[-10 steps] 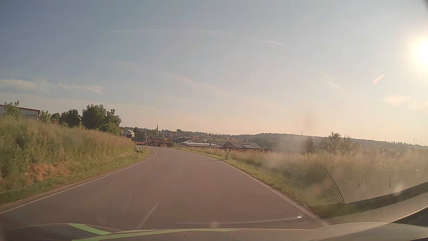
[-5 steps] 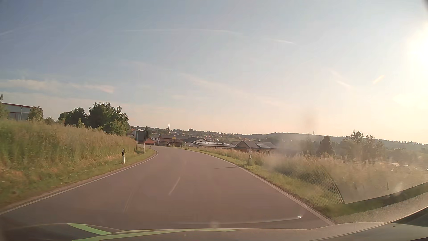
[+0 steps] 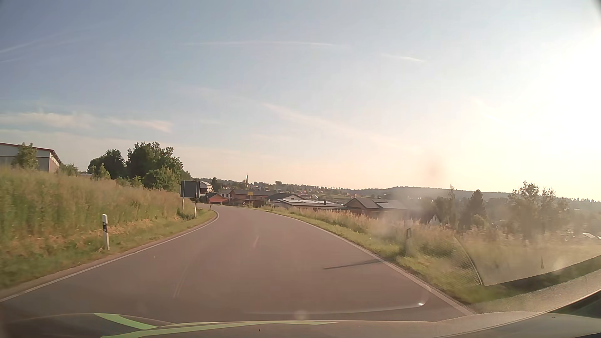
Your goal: Follow the waypoints while adhering to traffic rules and regulations
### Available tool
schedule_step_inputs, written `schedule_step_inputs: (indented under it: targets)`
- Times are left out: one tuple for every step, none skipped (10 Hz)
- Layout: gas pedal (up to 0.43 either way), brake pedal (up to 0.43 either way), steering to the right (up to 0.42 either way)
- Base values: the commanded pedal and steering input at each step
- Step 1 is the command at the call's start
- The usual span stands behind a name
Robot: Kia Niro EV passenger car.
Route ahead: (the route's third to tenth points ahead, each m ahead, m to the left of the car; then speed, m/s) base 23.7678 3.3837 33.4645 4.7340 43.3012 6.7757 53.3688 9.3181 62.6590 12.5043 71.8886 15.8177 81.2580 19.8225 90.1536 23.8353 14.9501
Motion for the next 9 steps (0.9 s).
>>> schedule_step_inputs:
  targets:
    - [0.110,0.000,-0.021]
    - [0.110,0.000,-0.022]
    - [0.110,0.000,-0.022]
    - [0.110,0.000,-0.022]
    - [0.110,0.000,-0.023]
    - [0.067,0.000,-0.023]
    - [0.000,0.000,-0.023]
    - [0.000,0.000,-0.023]
    - [0.000,0.000,-0.024]
